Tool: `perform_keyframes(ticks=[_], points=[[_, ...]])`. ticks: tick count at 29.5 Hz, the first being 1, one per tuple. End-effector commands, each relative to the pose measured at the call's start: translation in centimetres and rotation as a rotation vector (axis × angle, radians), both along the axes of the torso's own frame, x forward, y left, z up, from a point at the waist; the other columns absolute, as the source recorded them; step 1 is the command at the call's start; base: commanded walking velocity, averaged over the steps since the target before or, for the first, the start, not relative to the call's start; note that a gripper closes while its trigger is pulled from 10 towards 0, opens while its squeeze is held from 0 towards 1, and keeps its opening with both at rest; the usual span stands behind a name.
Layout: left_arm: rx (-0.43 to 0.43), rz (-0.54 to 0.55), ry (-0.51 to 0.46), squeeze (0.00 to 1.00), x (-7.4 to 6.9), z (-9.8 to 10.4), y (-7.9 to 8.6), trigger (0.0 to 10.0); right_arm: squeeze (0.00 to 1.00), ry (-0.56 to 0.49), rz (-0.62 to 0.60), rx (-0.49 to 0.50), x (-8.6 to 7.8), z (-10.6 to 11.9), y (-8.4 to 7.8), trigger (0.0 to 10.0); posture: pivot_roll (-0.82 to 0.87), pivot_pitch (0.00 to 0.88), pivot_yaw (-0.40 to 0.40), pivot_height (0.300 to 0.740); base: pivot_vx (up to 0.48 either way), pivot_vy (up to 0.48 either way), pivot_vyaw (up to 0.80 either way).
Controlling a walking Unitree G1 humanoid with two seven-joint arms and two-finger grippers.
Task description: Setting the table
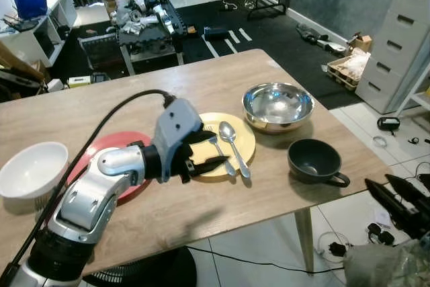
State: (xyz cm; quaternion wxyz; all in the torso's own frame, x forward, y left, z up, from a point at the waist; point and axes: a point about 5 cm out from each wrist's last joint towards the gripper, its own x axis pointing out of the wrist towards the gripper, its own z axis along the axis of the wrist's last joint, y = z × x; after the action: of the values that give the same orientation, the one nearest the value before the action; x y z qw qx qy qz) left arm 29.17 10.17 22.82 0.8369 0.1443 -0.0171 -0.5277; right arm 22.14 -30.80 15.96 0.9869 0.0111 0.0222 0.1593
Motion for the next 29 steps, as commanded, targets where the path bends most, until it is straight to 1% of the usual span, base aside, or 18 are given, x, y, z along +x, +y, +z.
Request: perform_keyframes(ticks=[1,2,4,5,6,9,13,14,15,18,20,25,29], points=[[0.019,-0.009,0.037,0.00,0.1,-0.4,0.3,10.0,0.00,0.009,0.036,-0.001,0.0,-0.4,0.9,10.0,-0.07,0.000,0.218,0.740,0.000,0.000,0.00],[0.019,-0.017,0.055,0.00,0.1,-0.6,0.3,10.0,0.00,0.010,0.052,0.011,0.3,-0.7,1.5,10.0,-0.07,0.000,0.221,0.740,0.000,0.000,0.00],[0.019,-0.020,0.060,0.00,0.1,-0.6,0.3,10.0,0.00,0.010,0.056,0.014,0.3,-0.7,1.6,10.0,-0.07,0.000,0.221,0.740,0.000,0.000,0.00],[0.027,-0.021,0.064,0.00,0.1,-0.8,0.3,10.0,0.00,0.011,0.071,0.012,0.6,-0.9,2.2,10.0,-0.07,0.000,0.223,0.740,0.000,0.000,0.00],[0.027,-0.021,0.064,0.00,0.1,-0.8,0.3,10.0,0.00,0.011,0.071,0.012,0.6,-0.9,2.2,10.0,-0.07,0.000,0.223,0.740,0.000,0.000,0.00],[0.038,-0.025,0.080,0.00,-0.2,-1.2,0.4,10.0,0.00,0.004,0.101,-0.007,1.2,-1.3,3.4,10.0,-0.06,0.000,0.222,0.740,0.000,0.000,0.00],[0.032,-0.027,0.096,0.00,-0.4,-1.1,0.7,10.0,0.00,-0.013,0.087,-0.038,1.9,-1.3,3.6,10.0,-0.05,0.000,0.221,0.740,0.000,0.000,0.00],[0.030,-0.023,0.099,0.00,-0.5,-1.1,0.9,10.0,0.00,-0.029,0.077,-0.042,2.4,-1.1,3.7,10.0,-0.04,0.000,0.219,0.740,0.000,0.000,0.00],[0.030,-0.023,0.099,0.00,-0.5,-1.1,0.9,10.0,0.00,-0.029,0.077,-0.042,2.4,-1.1,3.7,10.0,-0.04,0.000,0.219,0.740,0.000,0.000,0.00],[0.025,-0.010,0.101,0.00,-0.7,-1.1,1.1,10.0,0.00,-0.061,0.073,-0.041,3.4,-0.7,4.3,10.0,-0.03,0.000,0.215,0.740,0.000,0.000,0.00],[0.023,-0.002,0.102,0.00,-0.7,-1.1,1.3,10.0,0.00,-0.065,0.085,-0.038,3.7,-0.7,4.6,10.0,-0.03,0.000,0.215,0.740,0.000,0.000,0.00],[0.021,0.007,0.102,0.00,-0.8,-1.1,1.4,10.0,0.00,-0.053,0.119,-0.039,3.8,-0.9,5.0,10.0,-0.02,0.000,0.206,0.740,0.000,0.000,0.00],[0.021,0.016,0.105,0.00,-0.8,-1.1,1.5,10.0,0.00,-0.023,0.154,-0.046,3.7,-1.6,5.4,10.0,-0.02,0.000,0.204,0.740,0.000,0.000,0.00]])
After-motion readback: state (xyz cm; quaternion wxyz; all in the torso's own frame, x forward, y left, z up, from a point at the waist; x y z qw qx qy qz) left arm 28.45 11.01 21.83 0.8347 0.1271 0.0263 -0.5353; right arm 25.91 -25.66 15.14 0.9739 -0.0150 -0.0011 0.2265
